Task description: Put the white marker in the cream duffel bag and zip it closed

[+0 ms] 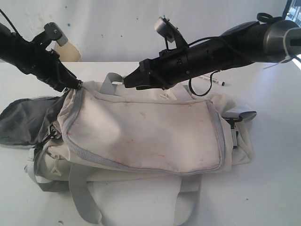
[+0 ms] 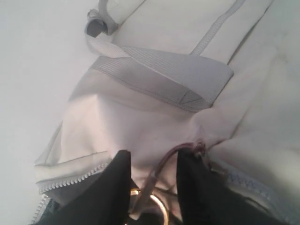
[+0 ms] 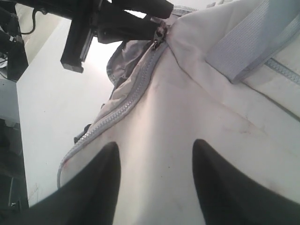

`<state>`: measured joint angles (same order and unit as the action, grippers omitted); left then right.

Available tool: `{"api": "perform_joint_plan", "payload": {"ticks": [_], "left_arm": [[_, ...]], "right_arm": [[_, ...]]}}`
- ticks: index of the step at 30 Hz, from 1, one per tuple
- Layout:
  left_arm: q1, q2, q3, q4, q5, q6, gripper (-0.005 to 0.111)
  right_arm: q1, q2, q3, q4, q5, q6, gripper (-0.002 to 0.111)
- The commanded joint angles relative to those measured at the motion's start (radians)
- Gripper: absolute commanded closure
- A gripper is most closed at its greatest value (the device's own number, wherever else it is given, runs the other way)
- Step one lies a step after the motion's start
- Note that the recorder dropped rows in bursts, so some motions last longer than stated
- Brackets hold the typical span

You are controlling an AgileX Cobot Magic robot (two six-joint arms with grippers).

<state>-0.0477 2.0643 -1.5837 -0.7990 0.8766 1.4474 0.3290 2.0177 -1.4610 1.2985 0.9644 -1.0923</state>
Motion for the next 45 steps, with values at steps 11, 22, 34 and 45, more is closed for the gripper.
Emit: {"api": "perform_joint_plan", "payload": {"ticks": [11,22,34,45], "left_arm": [[0.005,-0.094,-0.001,0.213,0.054,-0.186,0.106],[0.005,-0.145,-0.001,0.258,0.310,-0.467,0.107],[0.005,-0.145,-0.001,0.256,0.344,-0.559,0.107],[0.005,-0.145,-0.001,0.256,0.344,-0.559,0.107]], "right_arm": [[0.000,-0.002,-0.004,0.004,-0.016,0.040,0.063],[0.049,0.056,-0.079,0.008,-0.133,0.131,0.063],[0.110,0.223,-0.333,-0.078,-0.111,-0.086,0.055],[0.208,0.295,-0.393,-0.077,-0.256,-0.433,0.055]]}}
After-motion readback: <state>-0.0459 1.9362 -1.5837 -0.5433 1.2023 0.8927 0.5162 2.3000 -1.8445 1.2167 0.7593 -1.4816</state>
